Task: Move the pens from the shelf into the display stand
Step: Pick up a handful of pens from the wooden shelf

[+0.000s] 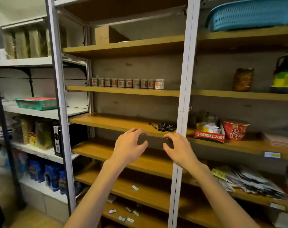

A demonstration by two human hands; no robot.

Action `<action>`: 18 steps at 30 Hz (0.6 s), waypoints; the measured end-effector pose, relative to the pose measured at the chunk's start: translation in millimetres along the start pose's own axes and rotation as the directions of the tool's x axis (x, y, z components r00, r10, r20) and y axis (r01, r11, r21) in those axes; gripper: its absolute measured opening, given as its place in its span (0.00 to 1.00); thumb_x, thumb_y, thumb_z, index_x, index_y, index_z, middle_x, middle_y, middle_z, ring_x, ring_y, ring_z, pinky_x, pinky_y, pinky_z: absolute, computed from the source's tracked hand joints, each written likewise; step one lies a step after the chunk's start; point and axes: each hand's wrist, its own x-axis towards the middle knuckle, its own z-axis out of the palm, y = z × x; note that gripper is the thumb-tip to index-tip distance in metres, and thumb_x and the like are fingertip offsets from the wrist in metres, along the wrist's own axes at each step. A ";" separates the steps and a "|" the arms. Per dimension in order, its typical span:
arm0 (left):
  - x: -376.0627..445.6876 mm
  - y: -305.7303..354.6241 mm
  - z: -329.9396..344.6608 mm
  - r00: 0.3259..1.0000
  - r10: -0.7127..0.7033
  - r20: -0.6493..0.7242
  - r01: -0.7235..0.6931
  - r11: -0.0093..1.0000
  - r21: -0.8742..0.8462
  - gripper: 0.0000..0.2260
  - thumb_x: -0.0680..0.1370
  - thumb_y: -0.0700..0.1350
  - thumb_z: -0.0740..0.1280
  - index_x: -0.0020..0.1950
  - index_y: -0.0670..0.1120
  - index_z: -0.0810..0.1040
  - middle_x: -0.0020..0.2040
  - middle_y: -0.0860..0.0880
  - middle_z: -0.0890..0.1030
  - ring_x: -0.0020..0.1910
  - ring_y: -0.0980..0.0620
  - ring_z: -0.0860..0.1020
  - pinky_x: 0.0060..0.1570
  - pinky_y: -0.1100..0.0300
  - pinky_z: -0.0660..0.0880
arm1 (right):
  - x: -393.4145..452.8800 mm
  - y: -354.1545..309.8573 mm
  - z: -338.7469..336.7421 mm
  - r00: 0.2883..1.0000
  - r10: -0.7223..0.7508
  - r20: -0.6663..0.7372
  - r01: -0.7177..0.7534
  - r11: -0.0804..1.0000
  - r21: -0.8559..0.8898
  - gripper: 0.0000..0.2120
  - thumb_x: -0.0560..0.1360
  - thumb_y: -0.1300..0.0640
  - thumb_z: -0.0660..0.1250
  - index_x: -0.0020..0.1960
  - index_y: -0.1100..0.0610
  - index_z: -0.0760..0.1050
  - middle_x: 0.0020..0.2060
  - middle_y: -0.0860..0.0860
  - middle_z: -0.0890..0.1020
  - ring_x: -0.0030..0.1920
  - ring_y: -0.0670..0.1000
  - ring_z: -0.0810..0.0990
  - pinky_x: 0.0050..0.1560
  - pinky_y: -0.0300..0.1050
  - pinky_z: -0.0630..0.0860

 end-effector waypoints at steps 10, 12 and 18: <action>117.3 -64.4 69.2 0.995 0.073 0.072 -0.072 0.997 -0.016 0.14 0.78 0.57 0.66 0.63 0.58 0.77 0.55 0.59 0.77 0.46 0.57 0.77 0.46 0.56 0.79 | 112.8 47.7 50.7 0.997 0.065 -0.039 -0.067 0.997 -0.035 0.17 0.79 0.52 0.69 0.68 0.48 0.75 0.58 0.45 0.77 0.52 0.41 0.74 0.45 0.29 0.67; 135.8 -71.4 86.6 0.992 0.077 0.099 -0.074 0.997 -0.036 0.14 0.78 0.57 0.66 0.64 0.59 0.77 0.57 0.58 0.77 0.47 0.56 0.78 0.47 0.55 0.80 | 128.0 59.6 57.0 0.995 0.084 -0.052 -0.086 0.995 -0.046 0.17 0.80 0.52 0.69 0.67 0.48 0.75 0.58 0.44 0.76 0.49 0.40 0.74 0.41 0.28 0.66; 186.8 -88.5 144.1 0.988 0.077 0.133 -0.070 0.996 -0.055 0.14 0.78 0.56 0.66 0.63 0.58 0.77 0.58 0.56 0.78 0.50 0.54 0.78 0.48 0.56 0.78 | 168.4 94.7 80.1 0.994 0.102 -0.030 -0.104 0.990 -0.094 0.17 0.80 0.52 0.68 0.68 0.49 0.74 0.60 0.46 0.76 0.56 0.43 0.74 0.54 0.34 0.71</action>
